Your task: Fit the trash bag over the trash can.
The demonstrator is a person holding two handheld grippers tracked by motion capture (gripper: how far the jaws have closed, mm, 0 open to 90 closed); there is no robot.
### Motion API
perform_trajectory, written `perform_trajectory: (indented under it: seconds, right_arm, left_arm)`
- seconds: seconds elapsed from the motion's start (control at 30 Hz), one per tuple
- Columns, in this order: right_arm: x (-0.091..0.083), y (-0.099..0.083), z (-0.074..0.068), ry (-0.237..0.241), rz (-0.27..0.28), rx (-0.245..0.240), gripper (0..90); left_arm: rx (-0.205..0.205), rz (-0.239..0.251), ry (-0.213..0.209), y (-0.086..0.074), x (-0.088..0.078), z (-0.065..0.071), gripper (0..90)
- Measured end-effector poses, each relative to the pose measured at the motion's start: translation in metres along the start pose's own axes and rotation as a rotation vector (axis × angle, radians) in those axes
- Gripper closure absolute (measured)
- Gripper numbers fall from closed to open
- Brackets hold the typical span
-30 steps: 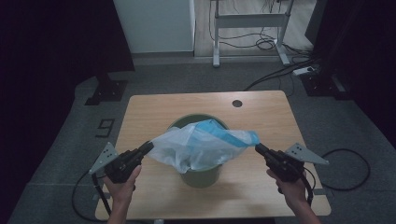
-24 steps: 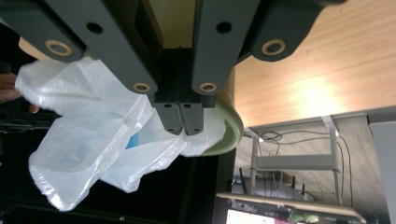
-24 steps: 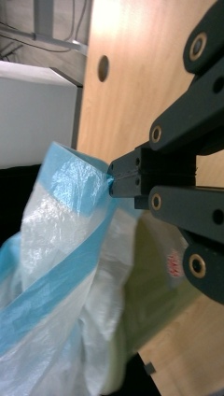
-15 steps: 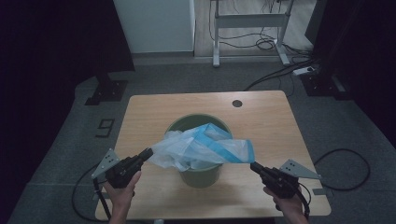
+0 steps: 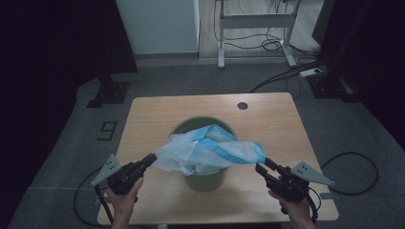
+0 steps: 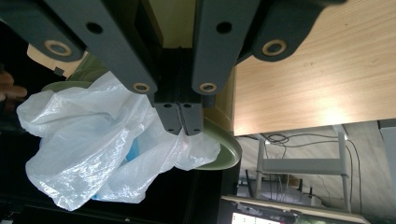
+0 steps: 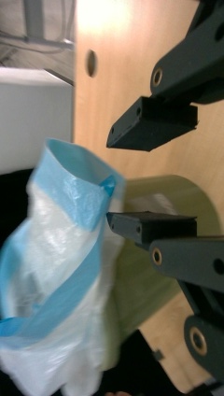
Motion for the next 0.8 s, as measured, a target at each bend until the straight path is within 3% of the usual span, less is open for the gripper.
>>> perform_trajectory:
  seconds: [0.3,0.43,0.6,0.8]
  right_arm:
    - [-0.011,0.031,-0.011,-0.020,0.064,-0.025,47.0]
    - [-0.015,0.044,-0.018,0.005,0.077,-0.025,46.6]
    - [-0.005,0.049,-0.035,0.071,0.023,-0.043,46.1]
    - [0.024,0.050,-0.061,0.143,-0.043,-0.086,46.4]
  left_arm:
    - [-0.001,0.002,-0.001,0.002,0.003,0.000,90.0]
    - [-0.003,0.001,-0.003,0.003,0.006,0.002,90.0]
    - [-0.007,-0.002,-0.010,0.005,0.010,0.004,90.0]
    - [-0.012,-0.006,-0.021,0.006,0.018,0.007,90.0]
Point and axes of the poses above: each handheld gripper's, and its own axes: x roughly forward along the jaws, y roughly out of its top, z roughly to its right, the point moved 7 cm from there along x, roughly forward along the jaws, and after that the axes turned 14 degrees about x, right-handed, at the moved point
